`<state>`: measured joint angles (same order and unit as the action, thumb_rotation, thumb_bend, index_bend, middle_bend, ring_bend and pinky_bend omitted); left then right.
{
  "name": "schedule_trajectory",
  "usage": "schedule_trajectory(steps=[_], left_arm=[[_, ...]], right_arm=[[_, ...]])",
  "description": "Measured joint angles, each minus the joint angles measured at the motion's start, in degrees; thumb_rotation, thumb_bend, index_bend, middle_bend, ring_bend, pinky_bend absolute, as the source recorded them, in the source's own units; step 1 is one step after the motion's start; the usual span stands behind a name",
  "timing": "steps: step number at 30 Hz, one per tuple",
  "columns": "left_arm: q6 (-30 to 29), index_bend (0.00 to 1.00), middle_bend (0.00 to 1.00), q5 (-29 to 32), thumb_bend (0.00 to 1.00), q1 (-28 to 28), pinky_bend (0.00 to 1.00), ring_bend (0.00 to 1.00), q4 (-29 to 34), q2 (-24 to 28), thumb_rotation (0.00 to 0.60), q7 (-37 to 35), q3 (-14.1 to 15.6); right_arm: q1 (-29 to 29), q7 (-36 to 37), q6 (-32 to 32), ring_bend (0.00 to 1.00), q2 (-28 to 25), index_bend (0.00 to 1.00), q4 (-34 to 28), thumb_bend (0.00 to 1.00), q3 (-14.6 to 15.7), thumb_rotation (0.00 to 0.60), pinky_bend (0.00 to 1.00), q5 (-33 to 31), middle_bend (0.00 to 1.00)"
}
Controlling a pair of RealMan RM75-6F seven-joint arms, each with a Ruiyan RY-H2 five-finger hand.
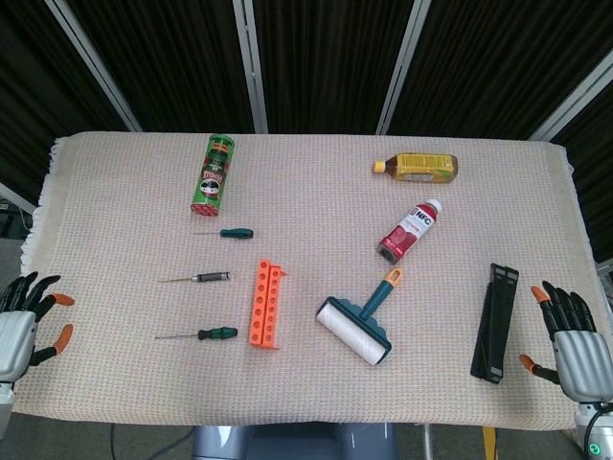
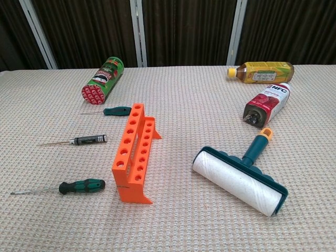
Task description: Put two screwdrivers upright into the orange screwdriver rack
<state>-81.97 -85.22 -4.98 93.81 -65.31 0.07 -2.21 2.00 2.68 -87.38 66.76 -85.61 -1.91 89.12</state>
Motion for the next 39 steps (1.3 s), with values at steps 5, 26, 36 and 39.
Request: schedule_trajectory(steps=[5,26,36,39], left_arm=[[5.20,0.37,0.12,0.20,0.40,-3.60,0.00,0.00,0.42,0.16,0.600,0.74,-0.87],[30.35,0.36,0.06,16.39,0.32,-25.40,0.00,0.00,-5.16,-10.92,0.600,13.06,-9.40],[34.82,0.37,0.05,26.96,0.33,-32.85,0.00,0.00,-12.46,-20.94,0.600,22.68,-10.56],[35.59,0.39,0.05,29.33,0.32,-34.22,0.00,0.00,-13.71,-23.02,0.600,24.07,-10.33]], right_arm=[[0.14,-0.49,0.37,0.00,-0.09,0.00,-0.44,0.00,-0.17,0.600,0.00,-0.46,0.00],[-0.67,-0.52,0.05,0.00,-0.80,0.00,-1.25,0.00,-0.57,0.600,0.00,-2.12,0.00],[-0.59,-0.10,0.67,0.00,-0.75,0.00,-0.97,0.00,-0.70,0.600,0.00,-2.73,0.00],[-0.73,-0.04,0.54,0.00,-0.76,0.00,-0.93,0.00,-0.73,0.600,0.00,-2.84,0.00]])
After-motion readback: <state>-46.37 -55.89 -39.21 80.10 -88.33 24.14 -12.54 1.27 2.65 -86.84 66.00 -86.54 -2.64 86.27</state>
